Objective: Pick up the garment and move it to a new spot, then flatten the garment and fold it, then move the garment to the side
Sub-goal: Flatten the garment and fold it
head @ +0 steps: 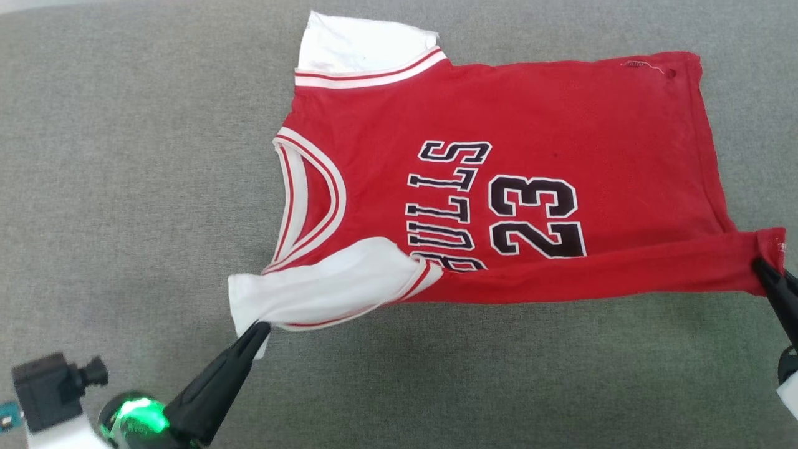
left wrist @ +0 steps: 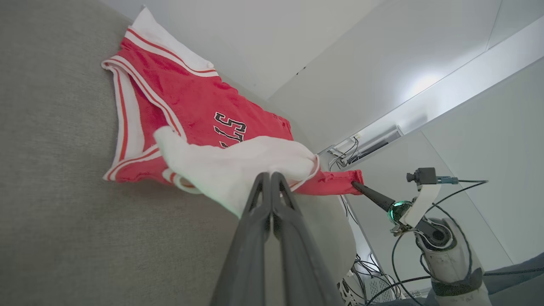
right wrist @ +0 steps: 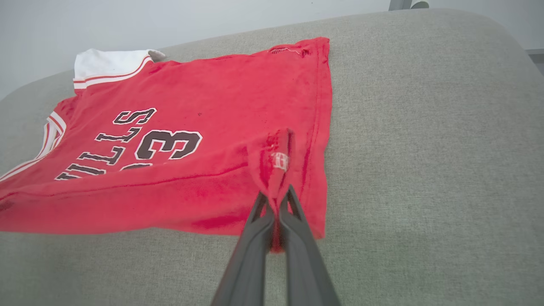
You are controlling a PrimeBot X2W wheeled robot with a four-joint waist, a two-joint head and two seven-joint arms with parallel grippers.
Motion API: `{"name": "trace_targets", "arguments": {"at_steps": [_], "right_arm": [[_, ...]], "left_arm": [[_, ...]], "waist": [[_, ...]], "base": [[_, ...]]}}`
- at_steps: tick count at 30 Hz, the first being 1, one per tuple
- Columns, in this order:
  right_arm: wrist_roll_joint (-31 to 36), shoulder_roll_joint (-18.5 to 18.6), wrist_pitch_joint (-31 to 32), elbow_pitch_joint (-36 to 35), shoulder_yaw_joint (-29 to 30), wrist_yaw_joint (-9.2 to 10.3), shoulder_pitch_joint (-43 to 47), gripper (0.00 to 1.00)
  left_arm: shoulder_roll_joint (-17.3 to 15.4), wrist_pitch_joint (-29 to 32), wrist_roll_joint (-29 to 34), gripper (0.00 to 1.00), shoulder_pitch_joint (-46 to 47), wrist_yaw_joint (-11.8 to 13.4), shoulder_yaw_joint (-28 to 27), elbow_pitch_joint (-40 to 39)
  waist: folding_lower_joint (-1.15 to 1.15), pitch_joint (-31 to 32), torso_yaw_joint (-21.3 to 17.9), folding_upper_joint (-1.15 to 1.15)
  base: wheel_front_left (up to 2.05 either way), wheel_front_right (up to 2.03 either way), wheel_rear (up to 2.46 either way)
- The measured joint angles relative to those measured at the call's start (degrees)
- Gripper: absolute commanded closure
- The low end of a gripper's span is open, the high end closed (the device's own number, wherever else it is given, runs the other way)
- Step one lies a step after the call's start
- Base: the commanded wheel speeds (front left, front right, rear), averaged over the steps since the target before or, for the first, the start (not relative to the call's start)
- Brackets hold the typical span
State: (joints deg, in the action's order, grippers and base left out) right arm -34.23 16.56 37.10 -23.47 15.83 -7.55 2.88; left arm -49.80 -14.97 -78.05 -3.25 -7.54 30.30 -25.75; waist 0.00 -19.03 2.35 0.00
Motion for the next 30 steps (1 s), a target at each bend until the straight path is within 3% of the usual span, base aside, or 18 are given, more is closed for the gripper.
{"name": "trace_targets", "arguments": {"at_steps": [6,14,21,30], "right_arm": [[1.27,0.16,0.31,3.03,-0.38,0.00,-5.10,1.00],[2.76,1.11,-1.72,11.07,-3.08,0.00,-14.49,1.00],[4.22,0.36,-4.70,16.93,-5.09,0.01,-18.37,1.00],[5.00,0.57,-8.33,22.58,-8.60,0.01,-22.25,1.00]], "left_arm": [[0.74,3.47,-2.81,1.00,13.51,0.00,3.18,1.57],[4.00,10.79,-6.99,1.00,32.08,0.00,6.46,13.78],[6.10,12.47,-6.88,1.00,39.27,0.00,9.92,23.47],[5.97,11.61,-4.50,1.00,43.33,0.00,15.99,30.54]], "waist": [[0.00,-1.85,-0.46,0.00],[0.00,-6.30,-1.71,0.00],[0.00,-10.16,-2.71,0.00],[0.00,-12.66,-3.41,0.00]], "base": [[0.00,0.00,0.00],[0.00,0.00,0.00],[0.00,0.00,0.00],[0.00,0.00,0.00]]}}
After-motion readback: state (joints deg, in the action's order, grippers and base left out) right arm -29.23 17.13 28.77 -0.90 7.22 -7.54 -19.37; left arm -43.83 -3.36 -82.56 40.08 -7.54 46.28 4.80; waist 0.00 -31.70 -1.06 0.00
